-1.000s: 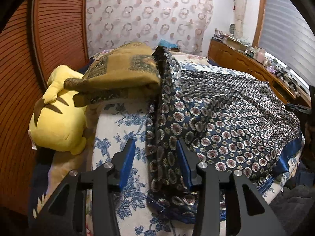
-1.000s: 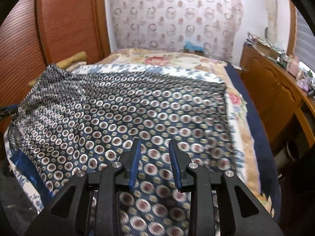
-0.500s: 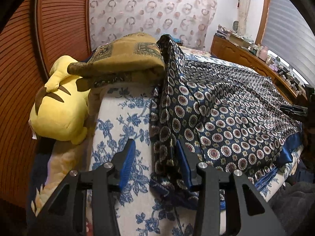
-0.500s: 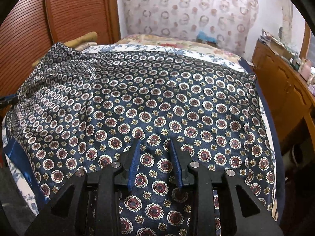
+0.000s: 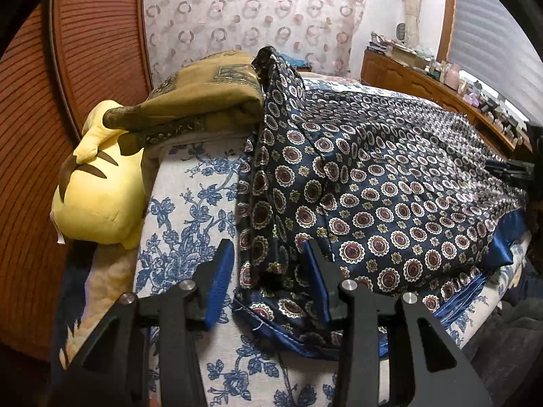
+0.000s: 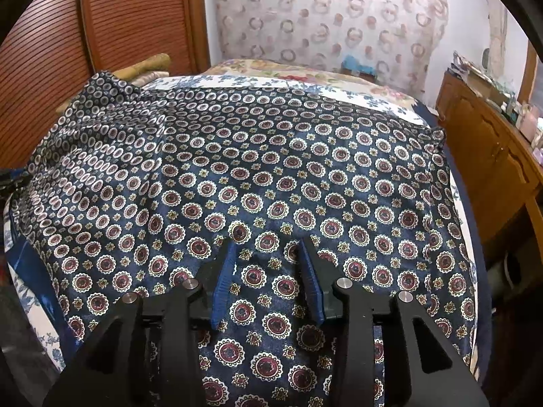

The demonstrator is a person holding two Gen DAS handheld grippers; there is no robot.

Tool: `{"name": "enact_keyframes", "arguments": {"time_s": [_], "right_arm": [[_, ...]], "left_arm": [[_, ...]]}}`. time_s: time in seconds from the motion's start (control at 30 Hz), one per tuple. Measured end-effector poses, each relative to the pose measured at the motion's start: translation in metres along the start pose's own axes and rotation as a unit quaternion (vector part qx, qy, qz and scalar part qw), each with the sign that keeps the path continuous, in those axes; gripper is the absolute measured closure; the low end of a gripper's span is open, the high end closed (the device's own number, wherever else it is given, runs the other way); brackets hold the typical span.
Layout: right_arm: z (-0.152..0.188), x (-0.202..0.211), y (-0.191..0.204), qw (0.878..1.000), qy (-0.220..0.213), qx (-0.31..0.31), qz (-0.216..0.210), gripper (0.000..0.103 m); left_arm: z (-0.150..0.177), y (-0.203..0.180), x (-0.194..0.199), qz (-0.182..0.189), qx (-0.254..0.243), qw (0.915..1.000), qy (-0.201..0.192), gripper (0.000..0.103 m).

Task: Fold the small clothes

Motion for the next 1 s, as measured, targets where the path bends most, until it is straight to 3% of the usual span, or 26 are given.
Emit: {"name": "enact_keyframes", "arguments": {"time_s": [0.3,0.57,0.63,1.0], "right_arm": [[0.0,0.0,0.0,1.0,0.0,0.0,0.0,0.064],[0.0,0.001,0.0,1.0,0.0,0.0,0.0,0.064],[0.0,0.001,0.0,1.0,0.0,0.0,0.0,0.064],[0.0,0.001,-0.001,1.0,0.0,-0.001,0.0,0.064]], "left_arm": [[-0.002,-0.001,-0.002,0.001,0.004,1.0,-0.003,0.07],[-0.004,-0.005,-0.003,0.021,0.015,0.9996,-0.004,0.098],[-0.004,-0.007,-0.004,0.029,0.022,0.9993,-0.005,0.101],[-0.07,-0.044,0.027,0.089,0.025,0.9911,-0.096,0.102]]}}
Point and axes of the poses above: each gripper's, at about its wrist camera, not at the fingertips, and x roughly against the way its jaws point, y to its left, z to its underside, the point moved 10 cm from there along -x, roughly the way its jaws point, and after that the axes turned 13 degrees about -y, right-handed, at the moved point
